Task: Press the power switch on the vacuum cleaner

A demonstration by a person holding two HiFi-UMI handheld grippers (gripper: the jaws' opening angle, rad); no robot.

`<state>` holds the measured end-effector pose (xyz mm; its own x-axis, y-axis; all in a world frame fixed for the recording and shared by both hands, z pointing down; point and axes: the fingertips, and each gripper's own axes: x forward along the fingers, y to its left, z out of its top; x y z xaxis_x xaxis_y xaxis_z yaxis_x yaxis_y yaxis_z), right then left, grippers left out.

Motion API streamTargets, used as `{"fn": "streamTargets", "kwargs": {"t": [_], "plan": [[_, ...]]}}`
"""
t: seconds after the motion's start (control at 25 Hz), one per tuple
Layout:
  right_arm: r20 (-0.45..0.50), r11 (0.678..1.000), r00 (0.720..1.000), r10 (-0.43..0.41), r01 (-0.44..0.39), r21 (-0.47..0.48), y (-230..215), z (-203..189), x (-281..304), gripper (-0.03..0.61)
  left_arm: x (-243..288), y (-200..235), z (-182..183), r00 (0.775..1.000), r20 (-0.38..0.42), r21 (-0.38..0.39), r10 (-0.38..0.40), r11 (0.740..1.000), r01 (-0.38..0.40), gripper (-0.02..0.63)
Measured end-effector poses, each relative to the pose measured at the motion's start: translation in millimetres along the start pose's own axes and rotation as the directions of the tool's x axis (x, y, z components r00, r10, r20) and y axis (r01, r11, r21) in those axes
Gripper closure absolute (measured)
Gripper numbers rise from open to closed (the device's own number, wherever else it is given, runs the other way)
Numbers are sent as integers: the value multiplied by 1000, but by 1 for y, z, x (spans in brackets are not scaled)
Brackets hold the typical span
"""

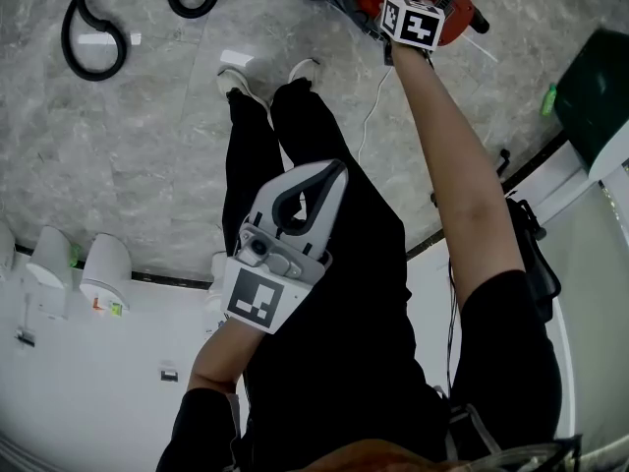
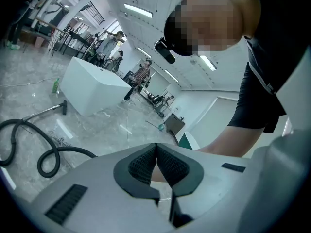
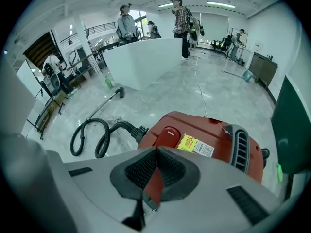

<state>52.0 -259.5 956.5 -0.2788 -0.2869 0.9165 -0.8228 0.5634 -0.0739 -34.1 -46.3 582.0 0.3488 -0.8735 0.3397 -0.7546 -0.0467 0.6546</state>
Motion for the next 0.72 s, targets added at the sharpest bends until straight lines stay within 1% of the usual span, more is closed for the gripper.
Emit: {"fn": "streamTargets", "kwargs": {"t": [0.2,0.4,0.56,0.72], "plan": [[61,1000,998,26,-27,9,5,2,-16,558,-3,-4,-6,1000,-20,5,-4,1000,4,594],[131,998,990,54,-49,-43,16,16,-40,558,-2,-10,-2,1000,-13,6,-20,1000,20,594],[232,981,969,87,-43,-190,41,35,-76,558,-4,-20,2,999,-4,11,-42,999,42,594],[310,976,941,137,-74,-207,66,47,-119,558,-8,-30,1,997,-24,33,-76,996,77,594]]}}
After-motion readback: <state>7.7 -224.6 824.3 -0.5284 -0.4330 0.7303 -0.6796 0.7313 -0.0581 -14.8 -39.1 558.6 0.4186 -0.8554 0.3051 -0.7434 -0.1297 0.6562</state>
